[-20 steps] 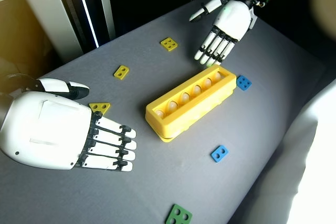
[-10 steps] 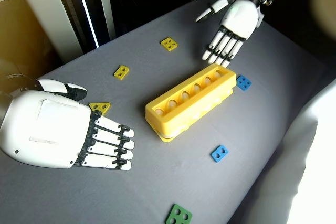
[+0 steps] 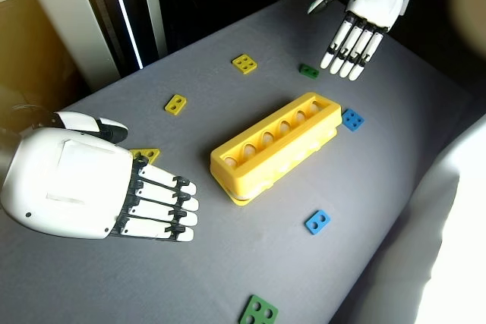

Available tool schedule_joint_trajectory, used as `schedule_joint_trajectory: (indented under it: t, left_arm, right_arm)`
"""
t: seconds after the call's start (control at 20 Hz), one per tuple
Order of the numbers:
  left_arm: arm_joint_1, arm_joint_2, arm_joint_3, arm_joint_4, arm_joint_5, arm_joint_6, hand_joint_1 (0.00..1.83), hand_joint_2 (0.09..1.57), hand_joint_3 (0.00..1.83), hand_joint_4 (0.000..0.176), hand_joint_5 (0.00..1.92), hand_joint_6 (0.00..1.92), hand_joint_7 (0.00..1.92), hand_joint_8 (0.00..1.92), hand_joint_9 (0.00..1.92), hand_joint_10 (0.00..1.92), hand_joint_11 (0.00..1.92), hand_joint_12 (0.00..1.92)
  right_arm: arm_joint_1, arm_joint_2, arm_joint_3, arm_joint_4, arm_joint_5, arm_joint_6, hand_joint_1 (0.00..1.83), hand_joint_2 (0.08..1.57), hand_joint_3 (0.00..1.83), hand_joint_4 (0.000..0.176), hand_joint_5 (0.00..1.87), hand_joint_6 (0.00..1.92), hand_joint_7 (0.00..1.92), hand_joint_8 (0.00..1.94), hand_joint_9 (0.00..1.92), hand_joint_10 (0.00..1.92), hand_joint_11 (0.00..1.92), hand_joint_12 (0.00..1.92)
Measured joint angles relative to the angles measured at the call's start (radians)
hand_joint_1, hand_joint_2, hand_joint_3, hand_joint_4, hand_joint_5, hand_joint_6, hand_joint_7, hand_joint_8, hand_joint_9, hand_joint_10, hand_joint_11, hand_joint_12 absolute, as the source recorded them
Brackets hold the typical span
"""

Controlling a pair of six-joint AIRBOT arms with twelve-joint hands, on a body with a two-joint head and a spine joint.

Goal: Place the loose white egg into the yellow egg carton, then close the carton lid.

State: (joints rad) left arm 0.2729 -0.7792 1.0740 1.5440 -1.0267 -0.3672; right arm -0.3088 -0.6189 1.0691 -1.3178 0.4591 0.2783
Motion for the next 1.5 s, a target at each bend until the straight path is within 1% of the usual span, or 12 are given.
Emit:
schedule_joint_trajectory:
  t: [0.1,0.2,0.4,0.45,0.6,0.65,0.7,0.8,0.9,0.95,1.15,1.5]
  left_arm:
    - [-0.025,0.003,0.004,-0.014,-0.006,0.003,0.00,1.16,0.00,0.000,0.27,0.00,0.19,0.01,0.12,0.01,0.00,0.20]
    - [-0.026,0.003,0.002,-0.021,-0.027,0.014,0.00,1.15,0.00,0.000,0.29,0.01,0.22,0.01,0.15,0.01,0.00,0.29]
    - [-0.026,0.009,-0.030,-0.018,-0.005,0.025,0.00,1.16,0.00,0.000,0.29,0.00,0.21,0.00,0.14,0.00,0.00,0.27]
    - [-0.028,0.009,-0.035,-0.015,-0.002,0.026,0.00,1.16,0.00,0.000,0.29,0.00,0.21,0.00,0.14,0.00,0.00,0.26]
    - [-0.033,0.009,-0.065,-0.011,0.005,0.047,0.00,1.16,0.00,0.000,0.29,0.00,0.20,0.00,0.12,0.00,0.00,0.22]
    - [-0.033,0.009,-0.067,-0.006,0.004,0.055,0.00,1.16,0.00,0.000,0.30,0.00,0.21,0.00,0.13,0.00,0.00,0.26]
    - [-0.034,0.008,-0.066,0.004,0.008,0.056,0.00,1.16,0.00,0.000,0.30,0.00,0.21,0.00,0.13,0.00,0.00,0.27]
    - [-0.046,0.010,-0.064,-0.010,0.026,0.060,0.00,1.16,0.00,0.000,0.28,0.00,0.19,0.00,0.12,0.00,0.00,0.26]
    - [-0.047,0.009,-0.064,-0.043,0.037,0.068,0.00,1.17,0.00,0.000,0.30,0.00,0.21,0.01,0.14,0.01,0.00,0.31]
    - [-0.038,0.009,-0.067,-0.061,0.046,0.085,0.00,1.17,0.00,0.000,0.30,0.00,0.21,0.00,0.13,0.00,0.00,0.29]
    - [-0.033,0.009,-0.094,-0.059,0.090,0.085,0.00,1.16,0.00,0.000,0.30,0.00,0.20,0.00,0.11,0.00,0.00,0.18]
    - [-0.019,0.010,-0.126,-0.068,0.132,0.086,0.00,1.17,0.00,0.000,0.30,0.00,0.22,0.00,0.13,0.01,0.00,0.23]
  right_arm:
    - [0.000,0.001,-0.004,0.001,0.000,0.000,0.26,1.02,0.00,0.000,0.18,0.00,0.13,0.00,0.11,0.00,0.00,0.39]
    - [-0.007,0.004,-0.007,0.001,0.002,0.000,0.19,1.06,0.01,0.000,0.20,0.00,0.16,0.01,0.13,0.01,0.00,0.42]
    - [-0.007,0.005,-0.007,-0.001,0.001,-0.002,0.25,1.03,0.00,0.000,0.20,0.00,0.15,0.00,0.11,0.00,0.00,0.39]
    - [-0.007,0.005,-0.007,-0.003,0.001,-0.002,0.27,1.03,0.00,0.000,0.21,0.00,0.15,0.00,0.13,0.00,0.00,0.44]
    - [-0.007,0.005,-0.008,-0.002,0.001,-0.002,0.24,1.06,0.00,0.000,0.21,0.00,0.16,0.00,0.12,0.00,0.00,0.44]
    - [-0.007,0.005,-0.008,-0.003,0.001,-0.002,0.28,1.05,0.00,0.000,0.20,0.00,0.15,0.00,0.13,0.00,0.00,0.45]
    - [-0.007,0.005,-0.008,-0.002,0.003,-0.002,0.26,1.04,0.00,0.000,0.18,0.00,0.14,0.00,0.11,0.00,0.00,0.41]
    - [-0.007,0.007,-0.008,-0.003,0.003,-0.002,0.29,1.04,0.00,0.000,0.19,0.00,0.15,0.01,0.11,0.00,0.00,0.34]
    - [-0.007,0.007,-0.008,-0.002,0.006,-0.002,0.23,1.04,0.00,0.000,0.19,0.00,0.15,0.00,0.11,0.00,0.00,0.35]
    - [-0.007,0.007,-0.008,-0.002,0.008,-0.002,0.24,1.05,0.00,0.000,0.19,0.00,0.15,0.00,0.12,0.00,0.00,0.36]
    - [-0.007,0.007,-0.008,-0.002,0.009,-0.002,0.26,1.04,0.00,0.000,0.22,0.01,0.17,0.00,0.14,0.00,0.00,0.37]
    - [-0.007,0.007,-0.012,-0.006,0.020,-0.005,0.24,1.06,0.01,0.000,0.21,0.01,0.16,0.00,0.13,0.00,0.00,0.38]
